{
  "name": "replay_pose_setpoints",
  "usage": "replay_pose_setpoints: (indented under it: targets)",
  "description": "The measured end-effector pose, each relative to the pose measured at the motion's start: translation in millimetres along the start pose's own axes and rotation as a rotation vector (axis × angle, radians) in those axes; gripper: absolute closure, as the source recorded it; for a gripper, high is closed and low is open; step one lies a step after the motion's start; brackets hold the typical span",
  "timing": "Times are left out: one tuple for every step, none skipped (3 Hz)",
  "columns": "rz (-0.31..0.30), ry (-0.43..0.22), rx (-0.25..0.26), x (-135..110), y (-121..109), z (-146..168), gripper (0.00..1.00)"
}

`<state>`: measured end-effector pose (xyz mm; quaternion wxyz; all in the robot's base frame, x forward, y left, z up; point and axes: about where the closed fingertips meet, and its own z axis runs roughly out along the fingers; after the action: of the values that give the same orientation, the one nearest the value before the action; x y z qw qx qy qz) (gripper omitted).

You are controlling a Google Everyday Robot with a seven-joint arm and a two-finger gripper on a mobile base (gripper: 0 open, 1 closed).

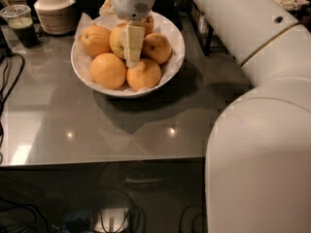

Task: Pick orange from white bowl

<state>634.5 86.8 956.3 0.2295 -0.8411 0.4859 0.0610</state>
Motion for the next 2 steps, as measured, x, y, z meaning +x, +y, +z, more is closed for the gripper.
replay_pose_setpoints:
  targets:
    - [0.001,-0.009,-0.013,7.7,-1.9,6.9,0.00]
    - [0.001,-0.011,-0.026,13.9,-2.1,12.1,0.00]
